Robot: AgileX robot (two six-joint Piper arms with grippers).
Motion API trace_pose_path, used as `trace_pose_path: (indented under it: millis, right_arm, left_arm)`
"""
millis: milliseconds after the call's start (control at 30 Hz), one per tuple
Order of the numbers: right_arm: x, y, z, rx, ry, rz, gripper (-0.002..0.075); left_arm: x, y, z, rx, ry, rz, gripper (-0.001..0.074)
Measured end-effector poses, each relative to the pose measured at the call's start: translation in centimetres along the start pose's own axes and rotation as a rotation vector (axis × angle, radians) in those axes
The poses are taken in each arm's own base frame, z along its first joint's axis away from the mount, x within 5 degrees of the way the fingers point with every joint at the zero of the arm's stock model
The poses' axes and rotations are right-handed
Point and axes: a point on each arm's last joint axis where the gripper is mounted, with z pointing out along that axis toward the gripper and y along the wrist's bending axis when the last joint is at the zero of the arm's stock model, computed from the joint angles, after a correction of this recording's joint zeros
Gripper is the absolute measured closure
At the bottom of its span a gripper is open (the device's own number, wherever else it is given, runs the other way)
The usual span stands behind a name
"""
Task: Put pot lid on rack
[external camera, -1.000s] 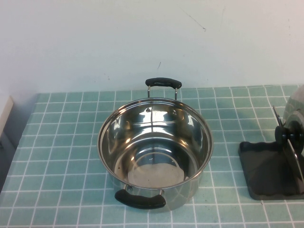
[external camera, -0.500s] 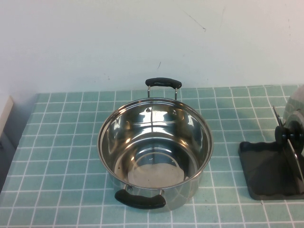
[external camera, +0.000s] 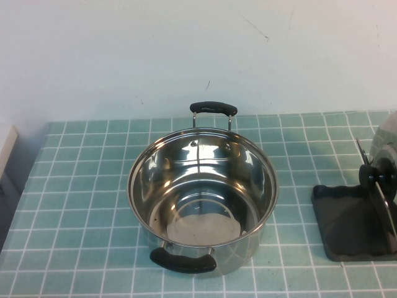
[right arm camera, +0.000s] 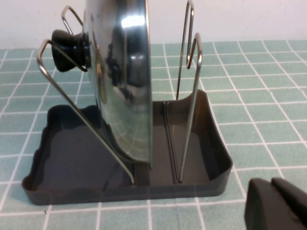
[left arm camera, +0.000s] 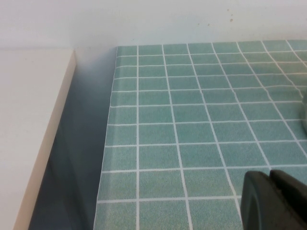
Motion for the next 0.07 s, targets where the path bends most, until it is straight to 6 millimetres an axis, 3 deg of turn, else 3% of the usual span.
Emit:
trace_pose_path:
  millis: [67]
  right_arm:
    - [0.0,0.0,0.0,0.0,0.0,0.0,0.0729]
  left_arm:
    - [0.0,0.0,0.0,0.0,0.0,0.0,0.0737]
